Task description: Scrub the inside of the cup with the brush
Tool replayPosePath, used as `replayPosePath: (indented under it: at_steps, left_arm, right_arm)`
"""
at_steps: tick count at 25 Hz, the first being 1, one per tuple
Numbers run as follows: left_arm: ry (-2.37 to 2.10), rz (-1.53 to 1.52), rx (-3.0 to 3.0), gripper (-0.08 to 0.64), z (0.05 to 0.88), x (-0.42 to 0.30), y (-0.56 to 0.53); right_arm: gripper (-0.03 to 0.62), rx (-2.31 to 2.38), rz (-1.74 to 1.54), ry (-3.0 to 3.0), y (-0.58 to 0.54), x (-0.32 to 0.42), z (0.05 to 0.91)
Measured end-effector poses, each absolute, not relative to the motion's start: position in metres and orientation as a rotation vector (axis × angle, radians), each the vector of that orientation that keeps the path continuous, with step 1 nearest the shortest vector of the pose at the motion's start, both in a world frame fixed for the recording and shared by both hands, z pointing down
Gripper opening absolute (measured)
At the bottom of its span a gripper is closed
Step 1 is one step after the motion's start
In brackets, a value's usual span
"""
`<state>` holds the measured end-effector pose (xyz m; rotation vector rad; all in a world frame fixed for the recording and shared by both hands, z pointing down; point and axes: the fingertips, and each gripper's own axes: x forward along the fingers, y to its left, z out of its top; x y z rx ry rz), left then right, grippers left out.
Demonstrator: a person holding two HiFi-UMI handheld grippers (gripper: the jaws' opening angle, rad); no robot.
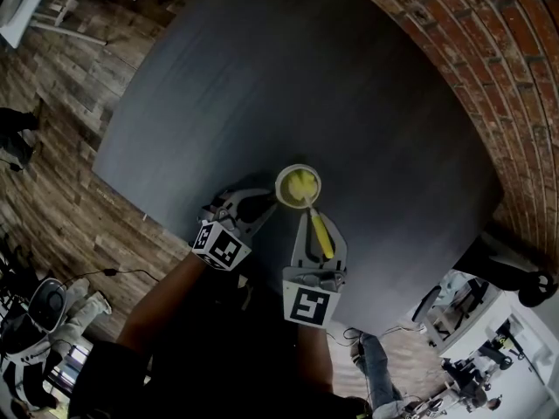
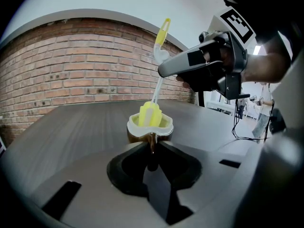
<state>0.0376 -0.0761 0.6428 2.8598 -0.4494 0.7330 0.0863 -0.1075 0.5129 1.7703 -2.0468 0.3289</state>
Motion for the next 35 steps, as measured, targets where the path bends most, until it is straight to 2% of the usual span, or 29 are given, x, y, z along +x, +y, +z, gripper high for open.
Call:
replayPosePath:
  at_steps: [6,22,35]
  left_arm:
    - [-0.453,0.737,2.861,0.081,0.643,0.038,-0.077]
    - [-0.458,0.748,2.856,0.081,0.643,0.04,-0.076]
    - [-0.463,0.751,2.857,0.081,0.644,0.04,-0.075]
  right_arm:
    - [0.052,1.563,0.18,-1.979,-0.101,0.087,0.517]
    - [0.048,1.573,0.55,-2.142,-0.095,0.077,0.513]
    - [0.049,1.358,0.37,-1.985,-0.088,0.083,0.519]
